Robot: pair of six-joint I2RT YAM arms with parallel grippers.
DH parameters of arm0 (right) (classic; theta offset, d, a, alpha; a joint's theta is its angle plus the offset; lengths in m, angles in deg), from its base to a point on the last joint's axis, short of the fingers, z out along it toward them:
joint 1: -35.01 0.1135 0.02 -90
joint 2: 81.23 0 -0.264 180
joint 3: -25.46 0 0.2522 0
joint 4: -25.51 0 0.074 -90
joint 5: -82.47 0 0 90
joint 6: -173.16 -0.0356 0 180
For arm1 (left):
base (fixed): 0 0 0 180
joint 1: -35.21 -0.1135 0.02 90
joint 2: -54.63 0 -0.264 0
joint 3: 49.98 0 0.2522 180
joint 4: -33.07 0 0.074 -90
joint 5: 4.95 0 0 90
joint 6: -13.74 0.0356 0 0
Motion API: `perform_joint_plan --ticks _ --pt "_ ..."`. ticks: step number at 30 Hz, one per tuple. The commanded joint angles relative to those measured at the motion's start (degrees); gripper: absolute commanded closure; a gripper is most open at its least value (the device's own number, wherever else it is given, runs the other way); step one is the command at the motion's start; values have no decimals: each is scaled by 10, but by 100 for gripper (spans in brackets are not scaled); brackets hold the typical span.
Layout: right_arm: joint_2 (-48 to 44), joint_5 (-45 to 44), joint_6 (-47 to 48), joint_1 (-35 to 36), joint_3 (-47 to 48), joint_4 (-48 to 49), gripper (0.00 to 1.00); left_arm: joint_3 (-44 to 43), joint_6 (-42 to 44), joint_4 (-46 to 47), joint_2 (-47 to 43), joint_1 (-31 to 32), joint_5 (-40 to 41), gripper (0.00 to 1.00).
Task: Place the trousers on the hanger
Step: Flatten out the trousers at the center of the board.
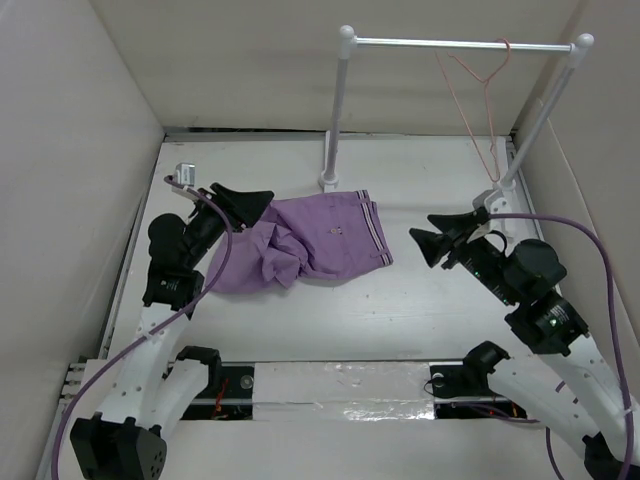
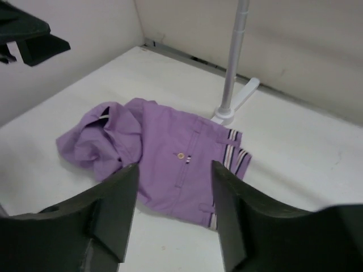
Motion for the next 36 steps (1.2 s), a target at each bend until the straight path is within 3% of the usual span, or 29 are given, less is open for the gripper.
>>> perform_joint_plan --ticks 1,2,4,5,8,11,14,15,16,17,18,19,20,22,23,25,26,29,36 --pt "16 -29 -25 1 5 1 61 6 13 25 -30 1 -1 40" --pt "21 -29 -22 1 3 16 83 2 22 10 -36 1 5 47" --pt "52 -29 -20 -5 -1 33 100 6 32 5 -52 1 27 59" --pt "67 -29 -19 -5 2 35 100 5 35 -4 -53 1 34 74" --pt "141 3 -8 -21 15 71 100 6 34 8 -29 1 41 100" --pt "210 25 -3 -44 47 91 100 36 -4 78 18 1 32 100" --pt "301 61 -4 -83 78 124 100 -8 33 55 83 54 124 100" --pt "344 80 -4 -104 85 132 99 -39 55 29 138 116 198 100" --pt "366 97 1 -112 94 143 96 -76 78 0 166 148 242 100" --pt "386 125 3 -118 115 146 85 -147 119 -62 191 173 282 100" --pt "405 139 5 -124 123 150 76 -173 134 -79 222 194 355 100" --pt "442 148 10 -133 128 160 64 -189 141 -89 229 208 372 100" --pt "461 170 13 -133 143 169 46 -198 141 -96 231 208 372 88" --pt "511 184 21 -150 159 162 35 -173 136 -90 203 208 398 66" --pt "525 200 31 -150 163 178 32 -133 132 -90 186 208 414 49" --pt "556 222 35 -163 173 191 24 -87 102 -96 132 184 433 37" --pt "591 249 37 -170 181 191 21 -34 93 -90 113 164 433 26" --pt "646 276 40 -170 209 211 20 39 67 -112 56 123 442 17" --pt "739 295 37 -175 281 209 18 150 32 -95 52 -14 349 17"
